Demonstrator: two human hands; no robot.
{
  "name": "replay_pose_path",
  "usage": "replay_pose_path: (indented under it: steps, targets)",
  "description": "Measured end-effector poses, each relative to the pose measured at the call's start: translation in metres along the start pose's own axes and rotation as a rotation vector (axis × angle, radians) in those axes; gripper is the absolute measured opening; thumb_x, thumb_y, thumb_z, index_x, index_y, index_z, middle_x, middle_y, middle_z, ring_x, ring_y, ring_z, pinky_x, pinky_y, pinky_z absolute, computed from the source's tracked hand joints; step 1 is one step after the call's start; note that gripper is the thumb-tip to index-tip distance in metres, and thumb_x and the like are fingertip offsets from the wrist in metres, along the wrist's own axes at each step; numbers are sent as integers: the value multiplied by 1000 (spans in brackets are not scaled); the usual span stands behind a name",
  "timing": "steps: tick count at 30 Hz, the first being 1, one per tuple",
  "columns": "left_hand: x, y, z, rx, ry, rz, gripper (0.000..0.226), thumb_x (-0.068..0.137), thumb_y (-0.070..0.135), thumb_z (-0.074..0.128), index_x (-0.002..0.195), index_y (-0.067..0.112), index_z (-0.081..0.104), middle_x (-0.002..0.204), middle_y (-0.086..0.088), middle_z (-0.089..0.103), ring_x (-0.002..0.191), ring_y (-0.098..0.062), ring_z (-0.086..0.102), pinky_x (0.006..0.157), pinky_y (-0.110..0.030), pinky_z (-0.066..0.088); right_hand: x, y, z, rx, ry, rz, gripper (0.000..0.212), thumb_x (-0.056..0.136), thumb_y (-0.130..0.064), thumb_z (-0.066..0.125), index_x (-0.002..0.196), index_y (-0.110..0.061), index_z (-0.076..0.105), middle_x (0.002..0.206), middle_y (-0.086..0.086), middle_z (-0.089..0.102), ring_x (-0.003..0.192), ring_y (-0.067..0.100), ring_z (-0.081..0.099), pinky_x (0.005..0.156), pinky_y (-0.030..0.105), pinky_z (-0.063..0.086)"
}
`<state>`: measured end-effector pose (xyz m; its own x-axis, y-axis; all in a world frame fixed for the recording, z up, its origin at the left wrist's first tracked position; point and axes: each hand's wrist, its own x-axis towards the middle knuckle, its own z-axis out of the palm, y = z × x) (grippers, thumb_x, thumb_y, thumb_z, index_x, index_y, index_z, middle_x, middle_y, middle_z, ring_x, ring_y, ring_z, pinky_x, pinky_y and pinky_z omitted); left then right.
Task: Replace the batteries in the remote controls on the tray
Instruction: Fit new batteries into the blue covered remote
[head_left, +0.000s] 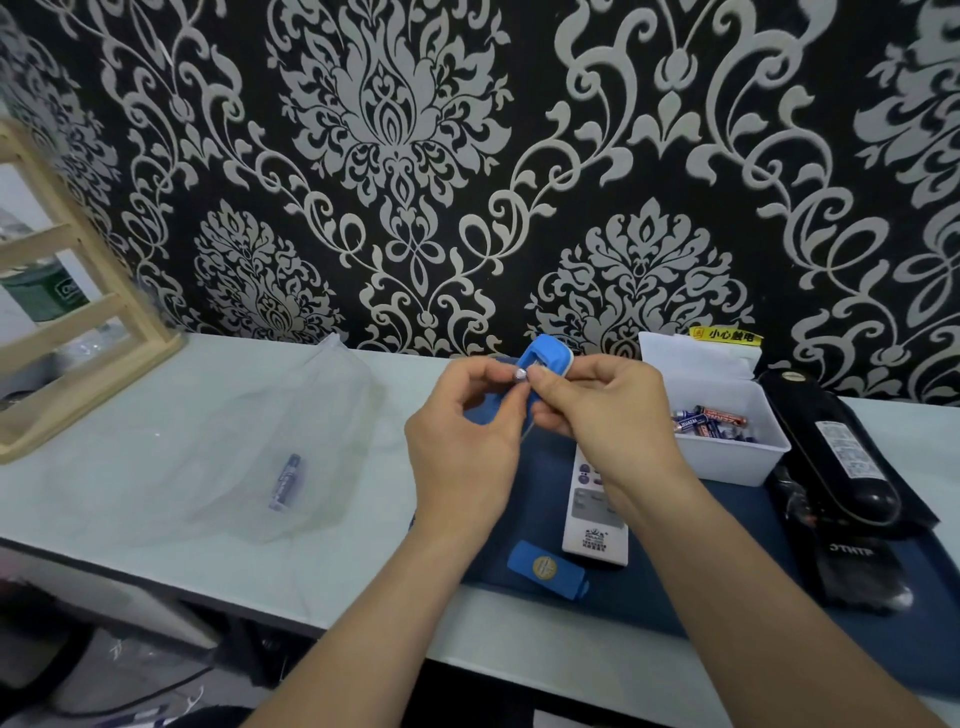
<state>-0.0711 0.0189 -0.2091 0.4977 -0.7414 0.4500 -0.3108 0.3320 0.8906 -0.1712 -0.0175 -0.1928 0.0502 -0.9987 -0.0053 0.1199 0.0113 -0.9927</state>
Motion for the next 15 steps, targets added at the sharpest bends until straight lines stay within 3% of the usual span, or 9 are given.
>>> replay_pose_path:
  steps: [3,5,8,11,13,15]
  targets:
    - [15,4,-14,-73,120,29,22,82,5,70,83,25,63,77,5,68,72,-13,66,70,-23,54,-2,-3,0,-34,36,-22,8,87,-17,73,87,-10,70,73,6,73,57,5,65,54,18,52]
    - [29,-2,-25,-11,146,-53,19,82,9,69,82,28,64,76,4,67,68,-17,65,66,-30,55,-2,-8,-5,-36,85,-29,9,91,-21,69,90,-12,69,75,3,71,53,0,60,50,14,48]
    - [34,-19,-32,274,-109,-234,13,83,15,64,84,28,67,76,7,67,69,-14,62,65,-29,50,1,-16,-14,-2,169,-17,10,94,-22,64,95,-12,68,74,0,68,47,-2,54,47,14,46]
    - [25,-33,-28,730,-499,-205,18,86,20,59,98,30,69,95,12,69,90,-13,64,75,-22,44,2,-19,-19,19,213,-15,4,95,-19,61,98,-22,60,82,6,69,44,-2,54,45,14,47]
    - [24,-25,-27,802,-438,-134,24,85,18,59,104,29,69,99,8,71,94,-17,65,76,-24,46,2,-19,-21,44,221,-20,12,98,-15,56,104,-26,57,85,8,69,45,0,56,47,16,48]
    - [27,-14,-29,538,-342,-154,30,84,7,59,103,27,69,95,6,73,91,-18,67,73,-26,49,3,-19,-22,142,236,-7,19,100,-12,50,111,-27,58,90,7,68,50,3,59,50,18,52]
